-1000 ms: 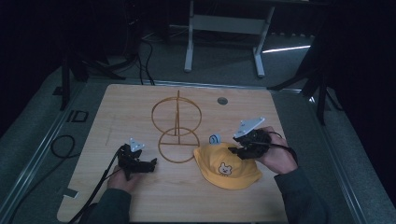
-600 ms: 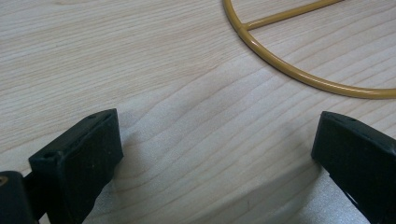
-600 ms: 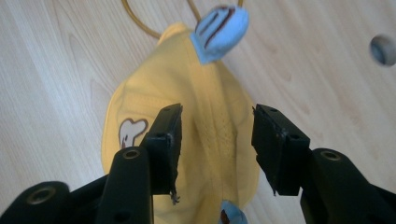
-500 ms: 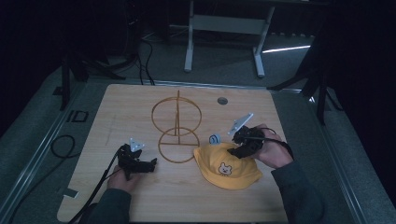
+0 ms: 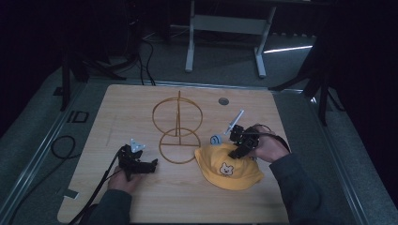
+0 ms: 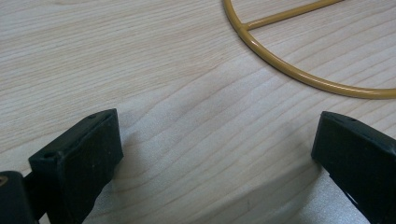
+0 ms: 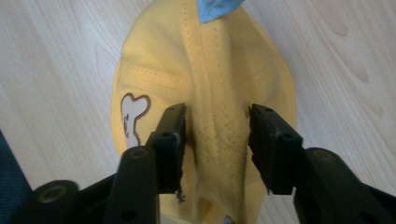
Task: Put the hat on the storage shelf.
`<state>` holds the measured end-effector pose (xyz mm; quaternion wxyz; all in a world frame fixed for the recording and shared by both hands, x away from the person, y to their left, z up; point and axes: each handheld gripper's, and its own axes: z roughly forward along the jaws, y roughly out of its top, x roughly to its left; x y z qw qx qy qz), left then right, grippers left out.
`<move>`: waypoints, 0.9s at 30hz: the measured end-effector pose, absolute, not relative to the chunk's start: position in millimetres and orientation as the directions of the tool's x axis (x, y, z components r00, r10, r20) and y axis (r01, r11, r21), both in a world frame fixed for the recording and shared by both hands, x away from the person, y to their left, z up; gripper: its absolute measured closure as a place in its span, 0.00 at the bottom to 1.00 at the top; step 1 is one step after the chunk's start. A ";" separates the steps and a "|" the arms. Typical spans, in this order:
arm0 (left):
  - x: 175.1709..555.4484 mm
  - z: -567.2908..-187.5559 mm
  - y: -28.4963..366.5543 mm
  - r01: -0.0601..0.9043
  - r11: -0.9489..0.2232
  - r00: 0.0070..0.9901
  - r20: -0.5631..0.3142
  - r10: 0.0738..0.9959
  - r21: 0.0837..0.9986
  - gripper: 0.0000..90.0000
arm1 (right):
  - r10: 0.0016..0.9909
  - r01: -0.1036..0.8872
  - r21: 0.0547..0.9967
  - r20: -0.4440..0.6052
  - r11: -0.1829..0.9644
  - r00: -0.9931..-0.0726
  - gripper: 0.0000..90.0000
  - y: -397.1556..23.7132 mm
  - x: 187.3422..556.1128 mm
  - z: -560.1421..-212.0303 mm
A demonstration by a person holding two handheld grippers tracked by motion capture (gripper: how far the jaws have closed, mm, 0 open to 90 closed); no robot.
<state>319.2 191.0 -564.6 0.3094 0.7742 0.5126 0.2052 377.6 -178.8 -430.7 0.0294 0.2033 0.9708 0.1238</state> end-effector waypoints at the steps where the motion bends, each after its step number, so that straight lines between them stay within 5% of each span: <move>1: 319.2 -564.6 191.0 0.667 -0.283 0.390 0.001 0.921 0.690 0.02 | 0.402 0.387 0.252 -0.007 0.887 -0.916 0.64 -178.8 377.6 -430.7; 17: 319.2 -564.6 191.0 0.667 -0.283 0.390 0.000 0.921 0.689 0.02 | 0.334 0.329 0.132 -0.017 0.935 -0.943 0.89 -168.0 374.2 -429.3; 27: 319.1 -564.6 190.9 0.668 -0.282 0.390 -0.001 0.921 0.689 0.02 | 0.355 0.324 0.220 -0.118 0.920 -0.927 0.92 -177.5 363.9 -413.1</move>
